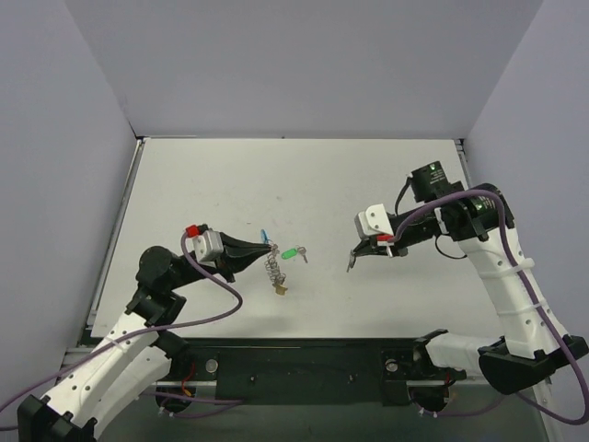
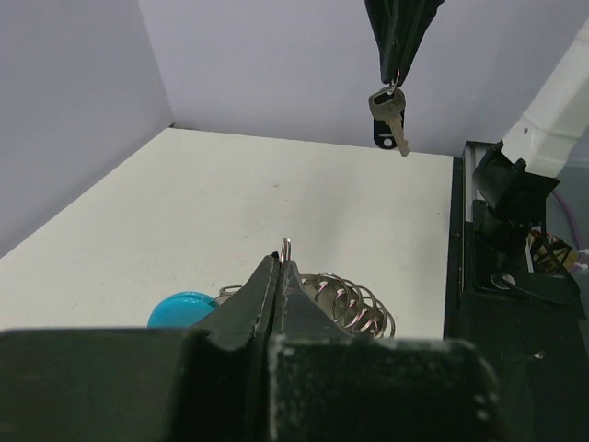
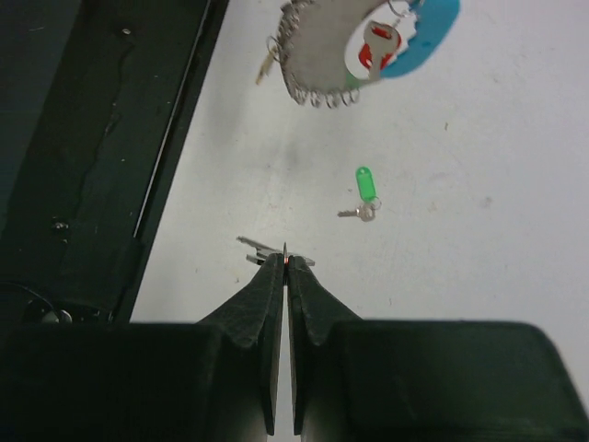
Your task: Put the keys on the keyring
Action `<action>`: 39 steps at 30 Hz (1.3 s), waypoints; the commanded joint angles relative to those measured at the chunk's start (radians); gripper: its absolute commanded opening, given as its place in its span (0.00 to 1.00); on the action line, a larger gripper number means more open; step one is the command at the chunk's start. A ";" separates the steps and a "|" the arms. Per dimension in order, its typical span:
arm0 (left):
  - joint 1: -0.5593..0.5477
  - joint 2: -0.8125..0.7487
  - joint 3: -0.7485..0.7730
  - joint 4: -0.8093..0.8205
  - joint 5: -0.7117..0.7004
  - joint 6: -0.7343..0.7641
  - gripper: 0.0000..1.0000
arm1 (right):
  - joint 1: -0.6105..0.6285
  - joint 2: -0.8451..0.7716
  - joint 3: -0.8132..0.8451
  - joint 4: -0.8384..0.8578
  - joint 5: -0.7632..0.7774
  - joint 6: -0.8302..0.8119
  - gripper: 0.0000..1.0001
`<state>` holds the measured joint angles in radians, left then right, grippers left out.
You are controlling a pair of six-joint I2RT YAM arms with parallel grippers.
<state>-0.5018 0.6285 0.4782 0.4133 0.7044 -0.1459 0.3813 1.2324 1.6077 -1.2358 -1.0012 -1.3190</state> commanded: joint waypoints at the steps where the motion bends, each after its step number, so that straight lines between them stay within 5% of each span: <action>1: -0.040 0.056 0.054 0.163 0.075 0.136 0.00 | 0.096 -0.037 -0.089 0.094 0.007 0.023 0.00; 8: -0.046 0.163 -0.004 0.456 0.103 0.069 0.00 | 0.232 -0.218 -0.394 0.746 0.205 0.435 0.00; 18: -0.089 0.134 -0.059 0.404 0.072 0.141 0.00 | 0.392 -0.284 -0.569 0.987 0.269 0.492 0.00; 25: -0.145 0.099 -0.036 0.152 0.070 0.368 0.00 | 0.436 -0.303 -0.637 1.099 0.285 0.541 0.00; 39: -0.152 0.114 -0.046 0.165 0.096 0.378 0.00 | 0.476 -0.307 -0.706 1.211 0.322 0.598 0.00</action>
<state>-0.6495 0.7452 0.4114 0.5312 0.7864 0.2180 0.8429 0.9405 0.9192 -0.1047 -0.6922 -0.7319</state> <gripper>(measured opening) 0.018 0.005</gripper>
